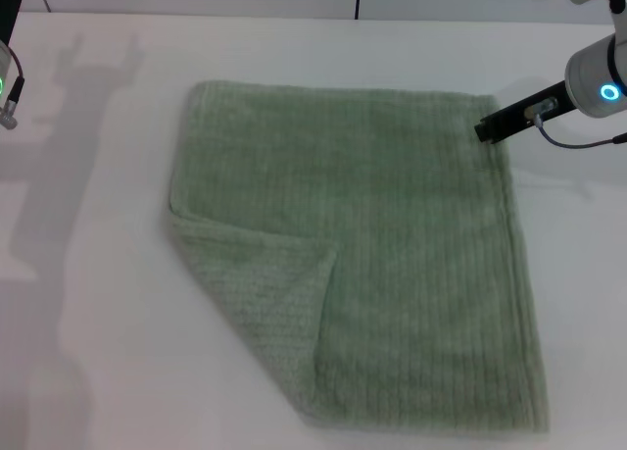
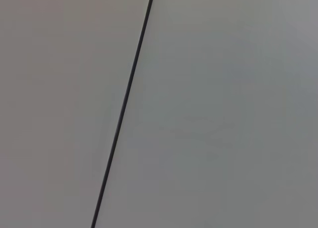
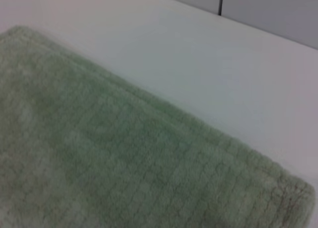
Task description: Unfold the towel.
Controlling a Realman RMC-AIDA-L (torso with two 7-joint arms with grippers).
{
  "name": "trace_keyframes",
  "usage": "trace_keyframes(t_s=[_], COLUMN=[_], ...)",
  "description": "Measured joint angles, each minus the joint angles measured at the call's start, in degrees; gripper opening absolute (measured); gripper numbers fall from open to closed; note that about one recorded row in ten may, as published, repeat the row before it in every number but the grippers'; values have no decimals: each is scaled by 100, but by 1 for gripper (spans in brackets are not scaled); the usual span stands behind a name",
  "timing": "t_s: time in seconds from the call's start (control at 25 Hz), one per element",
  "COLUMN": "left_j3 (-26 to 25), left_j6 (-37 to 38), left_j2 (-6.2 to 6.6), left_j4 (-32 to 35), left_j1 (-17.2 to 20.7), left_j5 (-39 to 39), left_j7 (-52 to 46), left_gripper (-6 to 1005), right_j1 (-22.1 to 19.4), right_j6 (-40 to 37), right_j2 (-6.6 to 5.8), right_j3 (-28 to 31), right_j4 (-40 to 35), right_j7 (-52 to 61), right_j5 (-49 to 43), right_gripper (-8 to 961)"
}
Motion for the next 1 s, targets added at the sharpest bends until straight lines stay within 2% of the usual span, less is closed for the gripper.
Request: trace_keyframes(t_s=[0.48,1.0], left_j3=[-9,-9], left_j6=[8,8], left_j2=[-5,-14], left_j4=[-4,-41], left_j1=[-91,-161], left_j5=[0,0], left_j7=[-30,-40], left_gripper=[836,835], right_j1=[396,529], right_j6=[129,102], right_j2=[-76,-136], right_j3=[19,19], right_j4=[650,999], right_j7=[-470,-598], right_j5=[-31,-34], right_gripper=[2,2])
